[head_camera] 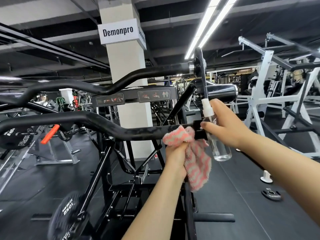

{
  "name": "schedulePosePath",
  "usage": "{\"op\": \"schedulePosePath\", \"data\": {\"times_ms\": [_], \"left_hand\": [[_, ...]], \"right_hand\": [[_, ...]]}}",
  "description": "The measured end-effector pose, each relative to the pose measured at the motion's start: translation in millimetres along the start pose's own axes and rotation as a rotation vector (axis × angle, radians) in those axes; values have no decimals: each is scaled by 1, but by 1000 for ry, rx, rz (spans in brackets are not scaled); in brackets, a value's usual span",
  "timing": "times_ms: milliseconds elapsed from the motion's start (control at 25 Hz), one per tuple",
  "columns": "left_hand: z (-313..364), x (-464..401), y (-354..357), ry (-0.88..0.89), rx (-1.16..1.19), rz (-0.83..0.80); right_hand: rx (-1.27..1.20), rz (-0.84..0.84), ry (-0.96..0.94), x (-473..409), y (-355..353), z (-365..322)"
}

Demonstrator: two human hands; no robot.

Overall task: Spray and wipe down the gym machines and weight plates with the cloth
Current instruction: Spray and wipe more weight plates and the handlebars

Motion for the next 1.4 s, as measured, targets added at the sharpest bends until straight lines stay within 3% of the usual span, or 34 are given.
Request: {"op": "schedulePosePath", "data": {"times_ms": [120, 240, 360, 440, 520, 600, 720, 920, 1000, 1120, 1160, 1280, 1400], "left_hand": [[-8, 8, -21, -72, 91, 46], [7, 16, -63, -20, 140, 184], [32, 43, -72, 49, 11, 130], [41, 53, -66, 137, -254, 60], [46, 53, -62, 224, -508, 54], [63, 51, -67, 298, -516, 106], [69, 52, -65, 248, -544, -67], [100, 65, -71, 355, -792, -274], [108, 67, -68, 350, -740, -389], [105, 75, -56, 168, -501, -604], [105, 73, -52, 181, -553, -573], [132, 62, -40, 480, -854, -298], [150, 51, -36, 499, -815, -265]], "right_hand": [[10, 0, 32, 3, -2, 3], [56, 19, 63, 6, -1, -4], [178, 104, 36, 8, 0, -35], [-20, 15, 63, 8, 21, -59], [-435, -210, 223, 16, 63, -78], [-660, -365, 342, 29, 100, -91], [-551, -361, 257, 29, 117, -101], [-578, -262, 406, 17, 123, -85], [-537, -207, 416, 11, 120, -82], [-335, -94, 344, -2, 105, -81], [-259, -79, 313, -7, 103, -84], [-156, -77, 208, -19, 103, -96], [-250, -62, 180, -34, 93, -97]]}}
Point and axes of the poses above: each hand's wrist, its own x-axis away from the middle knuckle, its own y-axis out of the palm, z = x × y, the point moved 10 cm from there along -x, towards the middle knuckle, and after that the axes turned 6 degrees about z, right-handed, at the moved point
